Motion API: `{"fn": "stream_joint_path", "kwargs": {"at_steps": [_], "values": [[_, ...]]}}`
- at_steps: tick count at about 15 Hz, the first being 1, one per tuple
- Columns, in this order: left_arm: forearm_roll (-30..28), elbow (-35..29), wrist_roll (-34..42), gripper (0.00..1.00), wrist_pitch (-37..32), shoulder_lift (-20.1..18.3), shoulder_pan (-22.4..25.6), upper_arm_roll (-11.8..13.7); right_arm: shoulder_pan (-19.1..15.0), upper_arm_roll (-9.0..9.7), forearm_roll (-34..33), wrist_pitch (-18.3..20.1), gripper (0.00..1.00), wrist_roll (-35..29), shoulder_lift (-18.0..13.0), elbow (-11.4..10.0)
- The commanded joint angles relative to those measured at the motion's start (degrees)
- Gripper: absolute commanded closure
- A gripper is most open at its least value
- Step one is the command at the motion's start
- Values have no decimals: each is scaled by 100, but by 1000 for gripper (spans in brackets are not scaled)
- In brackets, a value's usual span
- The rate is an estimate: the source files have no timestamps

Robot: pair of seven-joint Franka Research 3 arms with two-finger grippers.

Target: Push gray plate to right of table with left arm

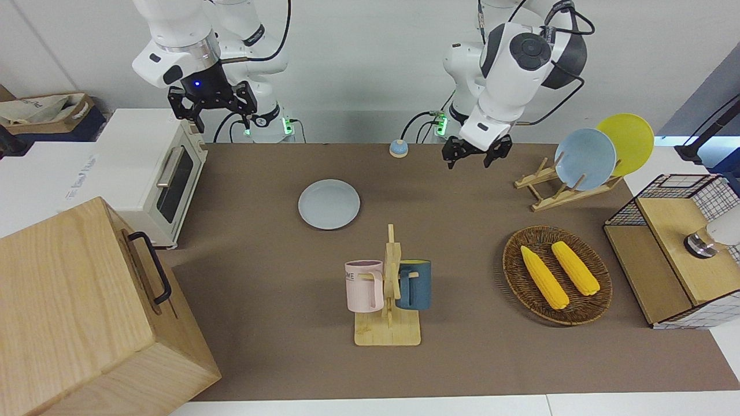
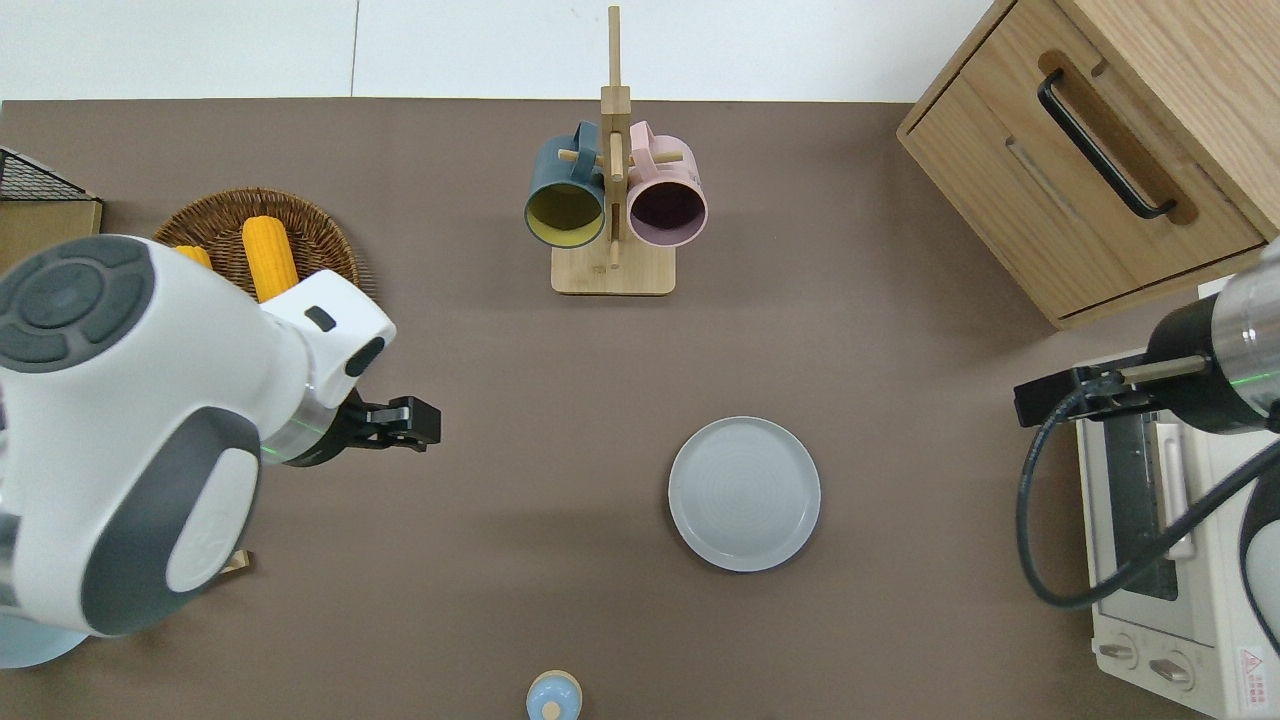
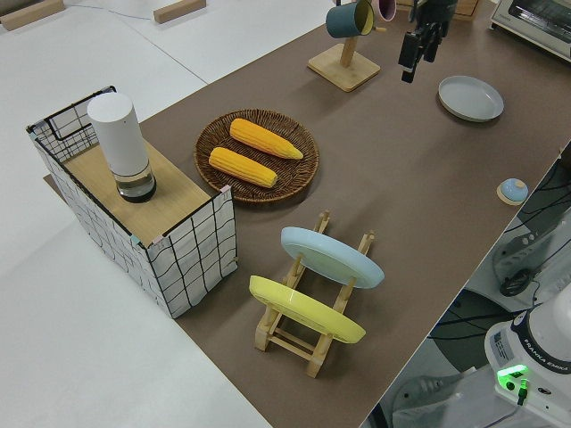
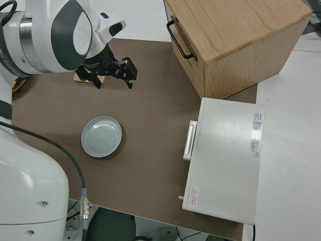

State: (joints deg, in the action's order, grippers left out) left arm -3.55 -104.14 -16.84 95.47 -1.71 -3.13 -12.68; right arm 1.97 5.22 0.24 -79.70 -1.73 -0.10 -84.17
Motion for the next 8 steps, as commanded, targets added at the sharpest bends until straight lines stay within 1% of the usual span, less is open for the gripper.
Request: {"fn": "stream_joint_path", "kwargs": {"at_steps": [1, 4, 6, 8], "values": [[153, 577, 364, 9, -607, -49, 514, -50, -65, 32, 46, 69, 17, 15, -43, -3], [153, 912, 1031, 9, -783, -40, 918, -42, -65, 32, 46, 69, 17, 15, -43, -3], [162, 1132, 1759, 9, -863, -31, 1155, -7, -65, 32, 46, 69, 17, 6, -43, -3], [162, 1177, 2069, 9, -950, -31, 1305, -15, -65, 32, 46, 69, 17, 15, -43, -3]]}}
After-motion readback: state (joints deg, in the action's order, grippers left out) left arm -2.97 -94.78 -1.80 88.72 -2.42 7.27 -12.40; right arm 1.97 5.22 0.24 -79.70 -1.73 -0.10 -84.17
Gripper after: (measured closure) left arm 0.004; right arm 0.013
